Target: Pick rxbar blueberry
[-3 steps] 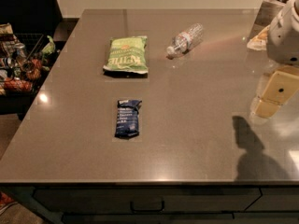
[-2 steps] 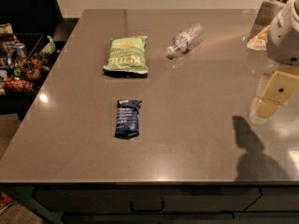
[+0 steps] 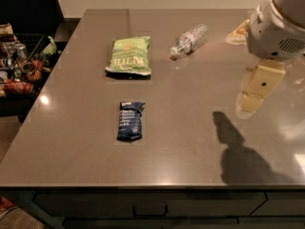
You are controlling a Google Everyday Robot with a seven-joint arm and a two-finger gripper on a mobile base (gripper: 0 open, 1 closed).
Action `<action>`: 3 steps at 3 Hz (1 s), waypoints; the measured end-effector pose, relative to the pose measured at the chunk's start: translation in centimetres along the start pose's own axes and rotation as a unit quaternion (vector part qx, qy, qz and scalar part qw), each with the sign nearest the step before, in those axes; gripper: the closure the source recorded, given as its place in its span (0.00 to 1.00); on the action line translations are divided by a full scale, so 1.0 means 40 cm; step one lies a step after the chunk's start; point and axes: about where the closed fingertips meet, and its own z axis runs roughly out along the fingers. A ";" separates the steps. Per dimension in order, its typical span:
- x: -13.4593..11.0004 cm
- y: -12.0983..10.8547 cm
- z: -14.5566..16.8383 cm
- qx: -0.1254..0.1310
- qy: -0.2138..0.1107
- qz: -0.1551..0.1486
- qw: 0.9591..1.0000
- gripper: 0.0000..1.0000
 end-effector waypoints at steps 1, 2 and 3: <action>-0.089 -0.029 0.048 -0.016 -0.027 -0.053 0.998 0.00; -0.210 -0.041 0.135 -0.047 -0.051 -0.129 0.989 0.00; -0.292 -0.025 0.195 -0.076 -0.060 -0.187 0.978 0.00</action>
Offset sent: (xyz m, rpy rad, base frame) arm 0.0504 0.1293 -0.0424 0.0365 0.0520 0.4265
